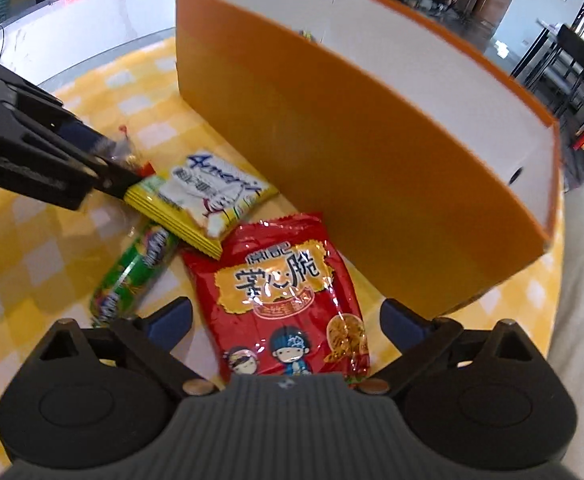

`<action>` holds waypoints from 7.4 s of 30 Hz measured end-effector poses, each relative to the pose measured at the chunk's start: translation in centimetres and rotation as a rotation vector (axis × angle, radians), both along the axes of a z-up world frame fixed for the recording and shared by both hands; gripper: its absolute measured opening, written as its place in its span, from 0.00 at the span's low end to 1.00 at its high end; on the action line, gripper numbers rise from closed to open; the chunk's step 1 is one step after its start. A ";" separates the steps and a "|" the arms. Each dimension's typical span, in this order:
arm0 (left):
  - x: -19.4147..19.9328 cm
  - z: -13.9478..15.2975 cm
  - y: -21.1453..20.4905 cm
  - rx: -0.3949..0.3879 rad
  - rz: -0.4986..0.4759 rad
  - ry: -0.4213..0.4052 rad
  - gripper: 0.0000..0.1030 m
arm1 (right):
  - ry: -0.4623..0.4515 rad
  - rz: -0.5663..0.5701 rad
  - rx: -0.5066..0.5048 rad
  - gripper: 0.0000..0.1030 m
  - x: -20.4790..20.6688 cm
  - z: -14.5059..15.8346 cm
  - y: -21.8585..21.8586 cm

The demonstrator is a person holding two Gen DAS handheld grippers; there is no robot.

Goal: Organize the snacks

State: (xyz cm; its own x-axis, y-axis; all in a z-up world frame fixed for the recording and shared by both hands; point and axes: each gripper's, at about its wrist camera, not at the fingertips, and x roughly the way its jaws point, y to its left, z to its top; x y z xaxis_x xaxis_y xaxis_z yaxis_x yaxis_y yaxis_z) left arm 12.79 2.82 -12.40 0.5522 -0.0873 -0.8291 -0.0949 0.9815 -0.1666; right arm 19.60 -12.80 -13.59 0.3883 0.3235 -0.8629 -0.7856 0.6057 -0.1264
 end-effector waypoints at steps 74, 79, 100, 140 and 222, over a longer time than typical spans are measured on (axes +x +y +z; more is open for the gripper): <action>15.6 7.1 -2.2 0.315 -0.177 -0.093 0.44 | -0.081 -0.503 0.071 0.74 14.0 7.3 2.5; 16.9 5.7 -2.5 0.338 -0.202 -0.054 0.44 | -0.094 -0.486 0.005 0.74 15.3 6.1 3.3; 16.3 4.5 -3.0 0.363 -0.227 -0.007 0.45 | -0.083 -0.453 -0.056 0.77 15.5 4.9 4.2; 5.5 13.3 -2.6 0.364 -0.141 -0.271 0.66 | -0.194 -0.474 0.156 0.92 4.1 13.8 1.1; -1.0 2.3 -1.3 -0.015 -0.021 -0.067 0.55 | -0.090 -0.543 0.228 0.64 -5.8 1.6 -0.1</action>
State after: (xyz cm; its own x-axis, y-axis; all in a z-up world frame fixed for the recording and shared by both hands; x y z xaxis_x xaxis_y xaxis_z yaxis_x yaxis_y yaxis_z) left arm 11.76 1.52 -10.12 0.6046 -0.1120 -0.7886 -0.0621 0.9804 -0.1869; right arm 13.83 -12.87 -12.02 0.6180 0.2313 -0.7514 -0.3482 0.9374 0.0022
